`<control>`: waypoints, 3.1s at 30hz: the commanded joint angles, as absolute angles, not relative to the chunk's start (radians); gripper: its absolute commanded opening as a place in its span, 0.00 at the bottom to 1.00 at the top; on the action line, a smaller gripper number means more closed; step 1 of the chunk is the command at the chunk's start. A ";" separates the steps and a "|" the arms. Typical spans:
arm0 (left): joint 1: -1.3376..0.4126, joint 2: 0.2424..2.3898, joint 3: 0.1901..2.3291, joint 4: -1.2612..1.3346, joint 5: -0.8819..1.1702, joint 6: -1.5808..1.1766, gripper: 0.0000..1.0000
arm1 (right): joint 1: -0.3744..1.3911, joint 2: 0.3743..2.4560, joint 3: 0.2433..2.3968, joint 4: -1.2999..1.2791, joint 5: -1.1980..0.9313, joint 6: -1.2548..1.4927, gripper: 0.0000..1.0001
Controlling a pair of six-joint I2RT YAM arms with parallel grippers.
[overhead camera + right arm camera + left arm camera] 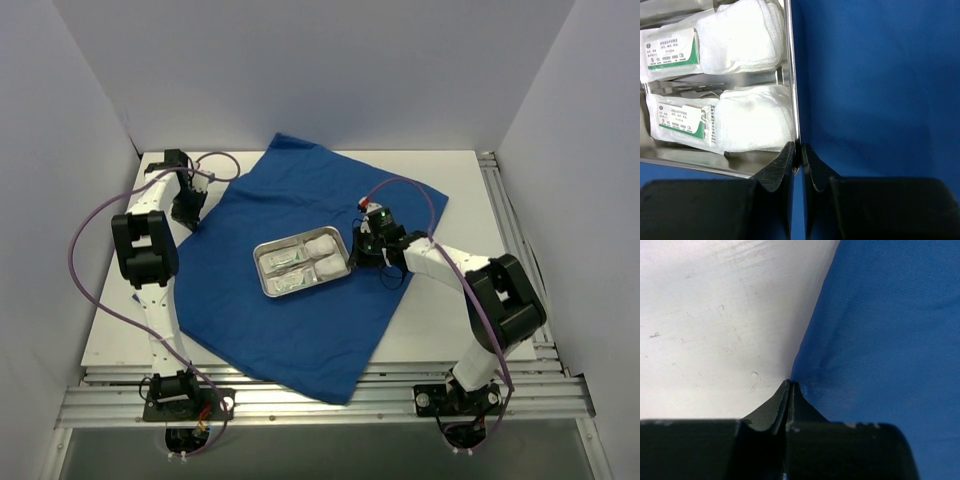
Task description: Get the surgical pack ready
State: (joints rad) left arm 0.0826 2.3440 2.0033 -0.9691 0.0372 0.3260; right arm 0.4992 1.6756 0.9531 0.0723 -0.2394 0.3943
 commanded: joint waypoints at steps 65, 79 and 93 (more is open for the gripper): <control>0.054 1.399 1.273 -1.115 0.261 0.393 0.73 | 0.953 1.227 0.419 0.344 -0.267 1.069 0.42; -0.075 1.506 1.351 -1.060 0.244 0.348 0.71 | 0.838 1.304 0.747 0.190 -0.274 0.924 0.00; -0.147 1.736 1.549 -0.950 0.169 0.328 0.71 | 0.612 1.661 1.089 0.264 -0.328 0.864 0.00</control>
State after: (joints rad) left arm -0.1425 1.7103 1.4750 -1.0019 0.1879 0.3424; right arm 0.6628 1.6051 1.0210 0.2031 -0.3275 0.8806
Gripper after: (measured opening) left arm 0.713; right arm 0.019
